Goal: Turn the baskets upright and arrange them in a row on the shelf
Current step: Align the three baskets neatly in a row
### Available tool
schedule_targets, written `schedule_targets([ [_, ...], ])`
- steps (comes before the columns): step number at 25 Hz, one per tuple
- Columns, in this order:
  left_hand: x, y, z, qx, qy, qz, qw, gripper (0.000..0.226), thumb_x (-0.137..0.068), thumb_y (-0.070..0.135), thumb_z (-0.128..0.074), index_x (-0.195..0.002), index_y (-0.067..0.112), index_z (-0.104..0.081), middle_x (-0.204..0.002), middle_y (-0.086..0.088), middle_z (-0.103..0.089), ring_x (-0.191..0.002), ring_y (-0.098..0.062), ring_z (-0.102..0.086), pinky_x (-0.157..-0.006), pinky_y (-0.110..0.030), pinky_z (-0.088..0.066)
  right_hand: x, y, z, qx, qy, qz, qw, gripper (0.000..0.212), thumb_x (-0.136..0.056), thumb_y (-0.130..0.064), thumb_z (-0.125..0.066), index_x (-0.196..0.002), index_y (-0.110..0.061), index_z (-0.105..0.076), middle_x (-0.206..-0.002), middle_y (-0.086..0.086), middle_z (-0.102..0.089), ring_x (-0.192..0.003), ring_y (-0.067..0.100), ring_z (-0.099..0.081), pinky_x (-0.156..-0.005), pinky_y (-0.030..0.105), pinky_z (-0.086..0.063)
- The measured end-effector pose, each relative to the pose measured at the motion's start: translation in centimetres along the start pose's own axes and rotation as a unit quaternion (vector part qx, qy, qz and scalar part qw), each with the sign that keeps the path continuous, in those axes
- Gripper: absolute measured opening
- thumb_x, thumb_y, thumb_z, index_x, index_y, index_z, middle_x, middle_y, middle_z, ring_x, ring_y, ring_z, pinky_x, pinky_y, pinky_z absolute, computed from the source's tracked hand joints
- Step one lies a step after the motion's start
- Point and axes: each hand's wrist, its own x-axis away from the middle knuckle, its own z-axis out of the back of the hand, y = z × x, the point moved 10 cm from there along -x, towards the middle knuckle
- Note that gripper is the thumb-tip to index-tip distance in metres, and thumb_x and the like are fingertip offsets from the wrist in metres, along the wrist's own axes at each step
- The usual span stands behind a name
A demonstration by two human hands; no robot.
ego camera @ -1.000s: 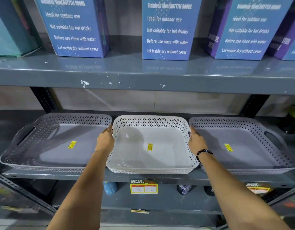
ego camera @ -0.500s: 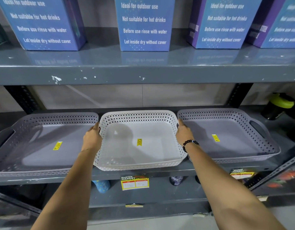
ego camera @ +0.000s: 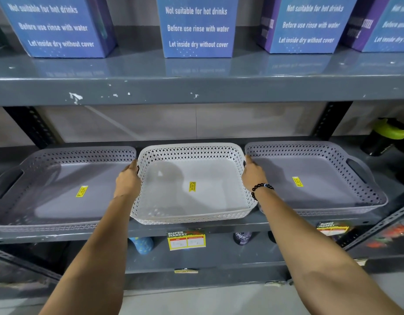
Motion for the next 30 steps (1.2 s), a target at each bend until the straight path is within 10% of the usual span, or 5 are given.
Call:
schedule_targets([
  [22,0.54,1.00,0.24,-0.033,-0.019,-0.012,0.999,0.063,-0.090,-0.012,-0.032,-0.149,0.009,-0.025,-0.133,-0.023,-0.053,-0.115,-0.042,-0.053,-0.092,-0.044,-0.046,-0.15,-0.11,0.31,0.007,0.015,0.012,1.000,0.053,-0.093,0.004,-0.035,-0.145,-0.001,-0.024,-0.088,0.028,-0.065,-0.086,0.040,-0.065,-0.080,0.048,-0.054],
  [30,0.92,1.02,0.19,-0.051,-0.023,-0.015,0.998,0.049,-0.102,0.015,-0.027,-0.150,0.008,-0.018,-0.147,-0.019,-0.040,-0.121,-0.042,-0.052,-0.094,-0.048,-0.045,-0.44,0.22,0.08,0.027,0.004,0.011,1.000,0.048,-0.098,-0.012,-0.031,-0.145,-0.006,-0.022,-0.093,0.022,-0.063,-0.084,0.036,-0.064,-0.079,0.047,-0.056],
])
